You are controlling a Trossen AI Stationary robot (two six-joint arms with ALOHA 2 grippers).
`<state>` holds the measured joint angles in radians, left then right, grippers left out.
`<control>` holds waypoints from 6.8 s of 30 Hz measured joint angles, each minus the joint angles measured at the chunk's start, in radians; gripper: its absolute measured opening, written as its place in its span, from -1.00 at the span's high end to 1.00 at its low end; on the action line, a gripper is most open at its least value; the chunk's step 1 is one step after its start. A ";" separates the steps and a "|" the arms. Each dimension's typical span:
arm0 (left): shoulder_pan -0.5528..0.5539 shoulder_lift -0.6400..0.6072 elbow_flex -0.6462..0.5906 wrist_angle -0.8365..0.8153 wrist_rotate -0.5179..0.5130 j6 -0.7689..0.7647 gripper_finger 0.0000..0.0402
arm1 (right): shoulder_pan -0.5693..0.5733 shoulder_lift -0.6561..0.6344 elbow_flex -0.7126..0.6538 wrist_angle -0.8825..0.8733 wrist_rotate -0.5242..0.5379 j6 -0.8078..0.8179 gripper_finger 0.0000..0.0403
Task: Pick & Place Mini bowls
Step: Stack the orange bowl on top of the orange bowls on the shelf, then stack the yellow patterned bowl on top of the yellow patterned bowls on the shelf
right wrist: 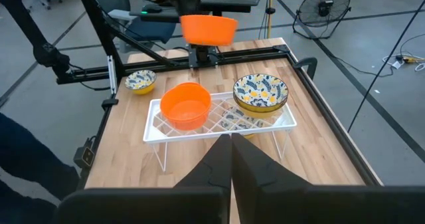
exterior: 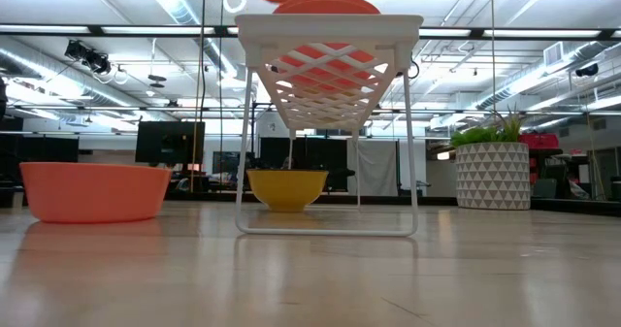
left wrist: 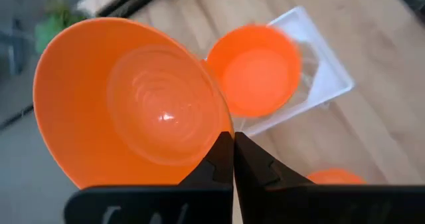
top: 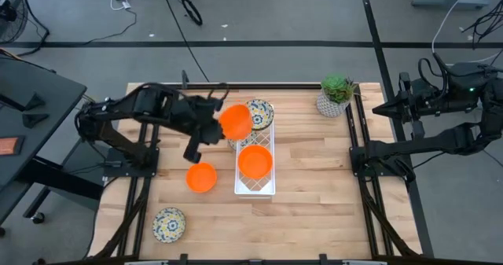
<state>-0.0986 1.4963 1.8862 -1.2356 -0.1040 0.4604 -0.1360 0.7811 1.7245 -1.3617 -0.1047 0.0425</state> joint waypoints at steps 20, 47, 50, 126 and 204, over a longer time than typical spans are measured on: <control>-0.171 0.063 -0.001 0.056 0.022 0.372 1.00 | 0.000 0.000 0.000 0.000 0.000 0.000 0.94; -0.086 0.230 -0.001 0.017 -0.050 0.557 1.00 | 0.000 0.000 0.000 0.000 0.000 0.000 0.94; -0.076 0.245 -0.001 0.009 -0.044 0.554 1.00 | 0.000 0.000 0.000 0.000 0.000 0.000 0.94; -0.109 0.306 0.000 0.010 0.011 0.387 0.77 | 0.000 0.000 0.000 0.000 0.000 0.000 0.94; -0.073 -0.191 -0.697 0.263 -0.088 0.528 0.36 | 0.000 0.000 0.000 0.000 0.000 0.000 0.94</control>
<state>-0.1719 1.3052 1.1894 -0.9728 -0.1916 0.9886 -0.1357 0.7813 1.7245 -1.3613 -0.1050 0.0425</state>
